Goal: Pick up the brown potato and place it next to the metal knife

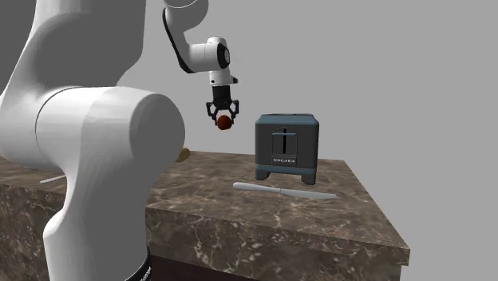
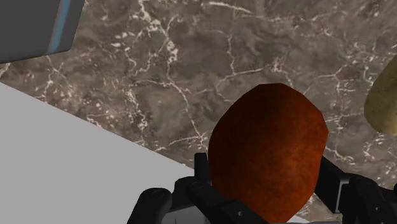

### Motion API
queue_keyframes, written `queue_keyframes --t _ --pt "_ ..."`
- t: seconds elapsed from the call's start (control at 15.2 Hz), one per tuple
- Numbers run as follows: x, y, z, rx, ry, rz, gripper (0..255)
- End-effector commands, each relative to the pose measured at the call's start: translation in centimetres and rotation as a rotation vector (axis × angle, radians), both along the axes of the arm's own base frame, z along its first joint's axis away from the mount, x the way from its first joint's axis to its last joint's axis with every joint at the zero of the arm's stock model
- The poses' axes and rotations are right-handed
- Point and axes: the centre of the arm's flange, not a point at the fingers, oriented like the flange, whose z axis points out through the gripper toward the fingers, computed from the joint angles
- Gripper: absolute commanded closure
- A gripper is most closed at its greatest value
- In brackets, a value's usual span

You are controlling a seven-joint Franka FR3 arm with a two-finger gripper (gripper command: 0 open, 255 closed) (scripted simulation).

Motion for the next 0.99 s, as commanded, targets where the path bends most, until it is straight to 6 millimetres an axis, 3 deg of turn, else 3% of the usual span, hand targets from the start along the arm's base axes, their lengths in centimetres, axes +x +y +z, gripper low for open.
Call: queue_keyframes --t 0.0,0.92 --pt "-2.4 1.0 0.0 0.000 -0.001 -0.001 255" --pt "-18.6 9.8 0.1 0.000 -0.001 -0.001 255"
